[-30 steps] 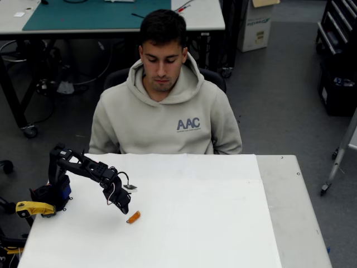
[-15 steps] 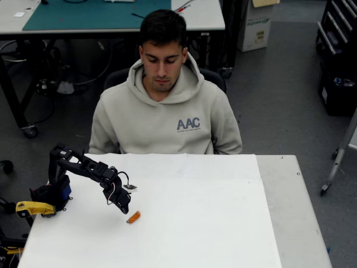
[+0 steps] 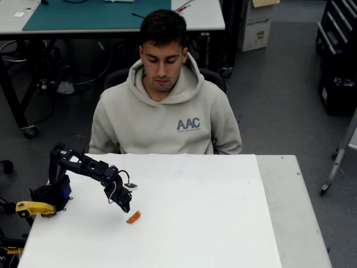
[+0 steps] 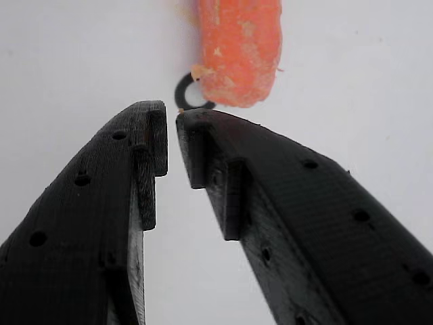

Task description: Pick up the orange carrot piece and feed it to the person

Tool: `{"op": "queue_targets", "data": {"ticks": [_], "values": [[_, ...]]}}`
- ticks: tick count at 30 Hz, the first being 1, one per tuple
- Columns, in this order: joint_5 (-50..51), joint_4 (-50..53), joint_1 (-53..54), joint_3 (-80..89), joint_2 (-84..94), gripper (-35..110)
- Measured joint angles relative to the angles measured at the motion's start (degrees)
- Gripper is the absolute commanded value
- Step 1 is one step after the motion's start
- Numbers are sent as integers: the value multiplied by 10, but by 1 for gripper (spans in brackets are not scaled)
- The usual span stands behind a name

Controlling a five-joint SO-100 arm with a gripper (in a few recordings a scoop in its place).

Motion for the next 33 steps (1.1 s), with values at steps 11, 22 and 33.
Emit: {"op": "queue_targets", "data": {"ticks": [11, 22, 33], "values": [[-63, 0, 11, 0, 0, 19], [-63, 0, 5, 0, -5, 18], [-63, 0, 4, 0, -32, 18]]}}
